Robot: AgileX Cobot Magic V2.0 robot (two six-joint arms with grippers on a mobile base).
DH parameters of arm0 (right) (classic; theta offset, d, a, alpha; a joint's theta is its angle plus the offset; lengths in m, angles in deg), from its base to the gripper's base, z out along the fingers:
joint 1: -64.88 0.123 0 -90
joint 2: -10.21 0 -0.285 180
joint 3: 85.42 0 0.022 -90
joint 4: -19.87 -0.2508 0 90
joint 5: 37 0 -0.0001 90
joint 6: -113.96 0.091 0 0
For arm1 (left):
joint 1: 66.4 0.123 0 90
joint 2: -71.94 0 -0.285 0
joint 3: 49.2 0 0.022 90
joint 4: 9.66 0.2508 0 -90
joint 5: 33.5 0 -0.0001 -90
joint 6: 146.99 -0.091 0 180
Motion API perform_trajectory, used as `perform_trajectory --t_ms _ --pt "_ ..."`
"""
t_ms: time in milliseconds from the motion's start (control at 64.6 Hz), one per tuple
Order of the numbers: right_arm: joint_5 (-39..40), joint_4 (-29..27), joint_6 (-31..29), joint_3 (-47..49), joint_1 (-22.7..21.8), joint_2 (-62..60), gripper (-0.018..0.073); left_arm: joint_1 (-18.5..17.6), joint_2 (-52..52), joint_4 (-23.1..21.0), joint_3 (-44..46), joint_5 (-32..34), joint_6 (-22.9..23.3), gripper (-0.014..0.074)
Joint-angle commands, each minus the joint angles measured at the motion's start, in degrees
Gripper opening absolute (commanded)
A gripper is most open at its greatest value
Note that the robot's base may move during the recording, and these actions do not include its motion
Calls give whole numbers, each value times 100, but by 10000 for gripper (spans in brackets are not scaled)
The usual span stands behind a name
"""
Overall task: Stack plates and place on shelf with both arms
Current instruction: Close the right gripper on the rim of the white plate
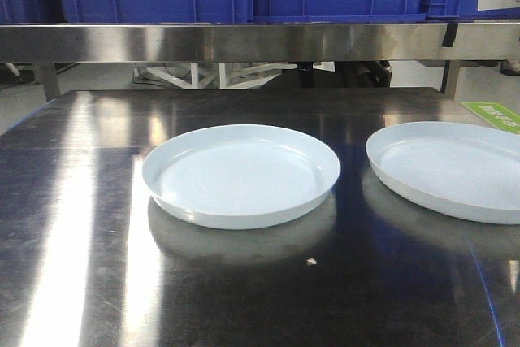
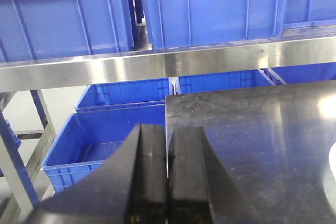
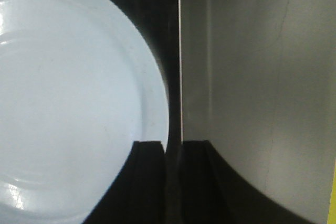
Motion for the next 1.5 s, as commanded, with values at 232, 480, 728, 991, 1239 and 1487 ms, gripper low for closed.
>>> perform_trajectory --t_ms 232,480,728,991,1239,1487 --pt "130 -38 -38 279 -293 113 468 15 -32 5 159 502 31 80" --pt "253 -345 -38 279 -301 247 468 15 -32 5 137 502 31 80" --pt "299 -362 -43 279 -294 400 468 15 -32 5 137 502 31 80" --pt "400 -376 -43 279 -229 580 466 15 -32 5 137 502 31 80" --pt "400 -376 -106 279 -222 634 376 15 -32 5 137 502 31 80" --pt "438 -445 -106 279 -222 634 319 15 -32 5 137 502 31 80"
